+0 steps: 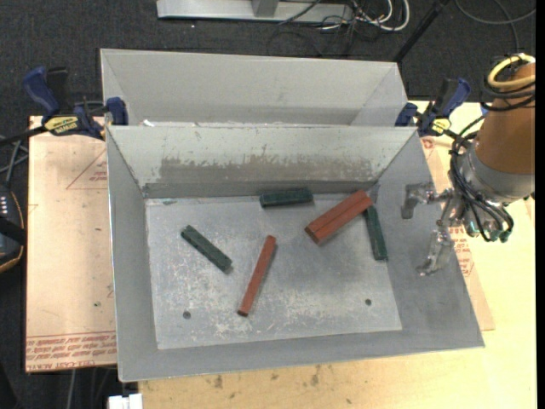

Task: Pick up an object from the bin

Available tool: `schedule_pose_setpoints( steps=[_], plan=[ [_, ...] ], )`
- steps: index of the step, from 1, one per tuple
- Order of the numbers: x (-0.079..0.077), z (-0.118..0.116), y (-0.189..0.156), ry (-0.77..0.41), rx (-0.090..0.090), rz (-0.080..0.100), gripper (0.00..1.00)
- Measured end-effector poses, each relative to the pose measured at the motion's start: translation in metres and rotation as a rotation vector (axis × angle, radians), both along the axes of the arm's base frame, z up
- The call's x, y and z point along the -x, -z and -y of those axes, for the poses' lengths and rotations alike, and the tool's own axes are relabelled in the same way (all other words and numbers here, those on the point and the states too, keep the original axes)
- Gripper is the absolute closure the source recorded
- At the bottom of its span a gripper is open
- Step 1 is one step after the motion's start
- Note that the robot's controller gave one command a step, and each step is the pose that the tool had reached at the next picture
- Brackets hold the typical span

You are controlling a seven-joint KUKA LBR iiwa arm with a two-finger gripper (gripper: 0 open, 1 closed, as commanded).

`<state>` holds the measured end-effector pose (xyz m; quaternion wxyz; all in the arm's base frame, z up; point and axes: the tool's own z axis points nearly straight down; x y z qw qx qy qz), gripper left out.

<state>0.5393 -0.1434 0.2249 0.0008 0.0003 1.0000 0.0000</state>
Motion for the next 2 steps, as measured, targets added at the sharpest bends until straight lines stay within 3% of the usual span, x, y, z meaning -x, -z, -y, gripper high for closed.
schedule_pose_setpoints(
  steps=[1,2],
  plan=[
    [-0.0228,-0.0827,0.0331,-0.248,-0.001,-0.001,1.0],
    [-0.0228,-0.0827,0.0331,-0.25,-0.001,-0.001,0.0]
  ],
)
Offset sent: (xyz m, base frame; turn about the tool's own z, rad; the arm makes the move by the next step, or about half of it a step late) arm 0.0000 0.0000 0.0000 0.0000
